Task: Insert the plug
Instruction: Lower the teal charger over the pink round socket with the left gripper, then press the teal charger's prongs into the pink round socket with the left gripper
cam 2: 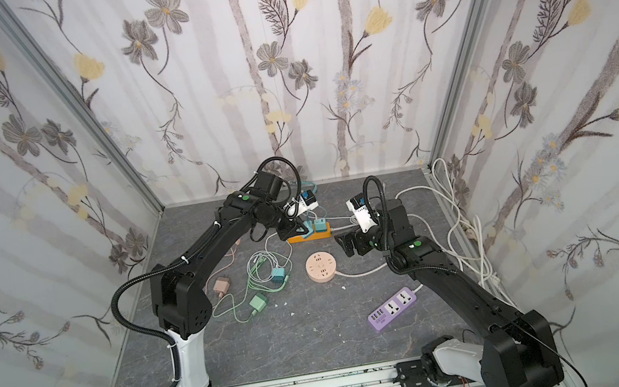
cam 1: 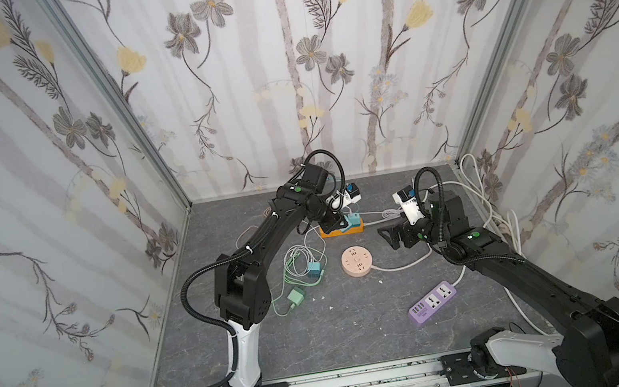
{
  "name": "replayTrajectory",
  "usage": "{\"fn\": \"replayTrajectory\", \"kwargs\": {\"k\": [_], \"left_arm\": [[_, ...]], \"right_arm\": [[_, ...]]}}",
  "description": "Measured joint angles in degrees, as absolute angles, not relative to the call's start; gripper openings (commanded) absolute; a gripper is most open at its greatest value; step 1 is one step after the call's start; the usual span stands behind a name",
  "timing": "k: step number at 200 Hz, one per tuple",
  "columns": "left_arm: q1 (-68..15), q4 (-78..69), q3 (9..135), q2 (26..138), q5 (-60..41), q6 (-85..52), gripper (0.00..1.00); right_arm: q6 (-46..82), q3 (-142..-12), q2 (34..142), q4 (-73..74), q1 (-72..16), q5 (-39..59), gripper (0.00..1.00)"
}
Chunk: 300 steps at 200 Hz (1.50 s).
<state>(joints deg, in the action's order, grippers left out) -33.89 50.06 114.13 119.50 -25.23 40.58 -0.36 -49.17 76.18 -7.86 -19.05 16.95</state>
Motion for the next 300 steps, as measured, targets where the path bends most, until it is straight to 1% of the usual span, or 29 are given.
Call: {"fn": "replayTrajectory", "kwargs": {"k": [45, 97, 175, 227, 300], "left_arm": [[-36.88, 55.64, 120.86, 124.99, -20.51, 41.60, 0.00], [-41.12, 60.69, 126.13, 129.82, -17.15, 42.96, 0.00], [-42.39, 70.83, 137.93, 137.97, -12.01, 43.57, 0.00], [-42.54, 73.49, 138.65, 139.31, -12.23, 43.53, 0.00], [-42.44, 73.17, 138.67, 140.64, -11.49, 44.86, 0.00]], "right_arm": [[1.02, -45.54, 72.84, -7.90, -19.05, 16.16, 0.99], [1.06, -44.99, 71.83, -8.25, -19.00, 13.93, 0.99], [1.08, -44.53, 71.77, -8.27, -19.00, 12.03, 0.99], [1.43, -44.53, 71.88, -8.25, -19.00, 12.01, 0.99], [1.43, -44.56, 71.75, -8.29, -19.00, 12.01, 0.99]]}}
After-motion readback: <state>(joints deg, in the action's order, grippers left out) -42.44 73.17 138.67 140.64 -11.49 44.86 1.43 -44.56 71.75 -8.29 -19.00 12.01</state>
